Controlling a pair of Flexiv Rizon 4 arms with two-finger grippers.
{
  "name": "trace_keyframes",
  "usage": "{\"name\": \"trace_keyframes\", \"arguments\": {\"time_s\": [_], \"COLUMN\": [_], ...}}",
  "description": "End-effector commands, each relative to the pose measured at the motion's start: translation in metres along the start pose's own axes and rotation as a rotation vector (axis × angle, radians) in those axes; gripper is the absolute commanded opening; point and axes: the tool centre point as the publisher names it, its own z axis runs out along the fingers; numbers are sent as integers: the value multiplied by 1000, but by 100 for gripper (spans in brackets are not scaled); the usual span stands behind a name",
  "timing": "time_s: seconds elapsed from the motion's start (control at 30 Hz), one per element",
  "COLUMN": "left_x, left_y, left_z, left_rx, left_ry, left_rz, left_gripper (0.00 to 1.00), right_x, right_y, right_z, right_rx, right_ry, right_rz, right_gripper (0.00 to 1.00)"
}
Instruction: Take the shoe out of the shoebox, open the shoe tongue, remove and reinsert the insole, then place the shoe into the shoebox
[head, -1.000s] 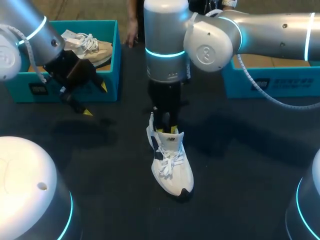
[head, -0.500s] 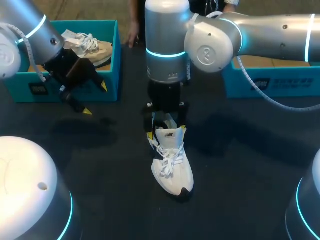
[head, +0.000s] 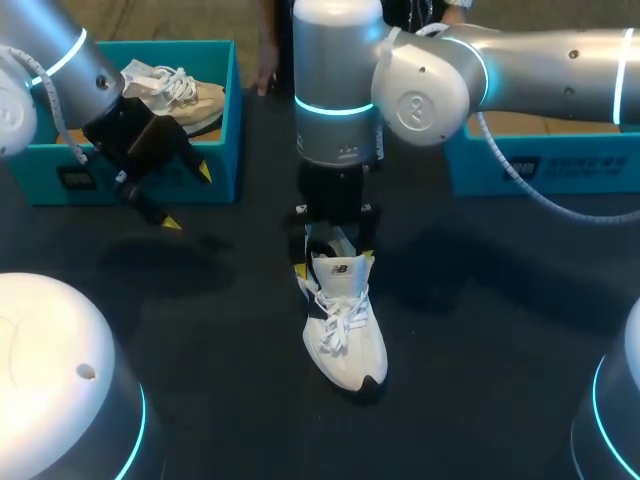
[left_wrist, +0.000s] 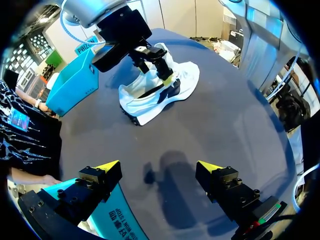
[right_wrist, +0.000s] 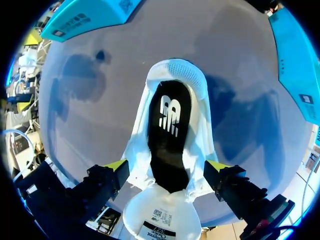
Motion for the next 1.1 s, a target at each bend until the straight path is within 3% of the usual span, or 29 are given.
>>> {"name": "trace_keyframes", "arguments": {"time_s": [0.03,0.23,0.53,0.77,0.93,1.1], "left_x": [2,2,2,2,2,2], "left_y": [0,0,0,0,0,0], "left_z": [0,0,0,0,0,0], "left_rx": [-1,-1,-1,-1,-1,-1], "left_ry": [-2,-2,-2,-2,-2,-2], "left_rz": [2,2,2,2,2,2], "left_gripper": [100,100,100,100,100,100], "right_x": [1,2,6,9,14,25], "right_y": [-6,-9,-19,-36,-49,-62], "right_z": [-7,-3,-16,-46,-70,-84], "right_rx": [-9,11,-73,-115,-204,-184], "right_ry": [-8,-2,-30,-67,-82,-112], "right_rz": [6,15,43,75,94,122], "right_gripper": [100,100,100,100,100,100]}}
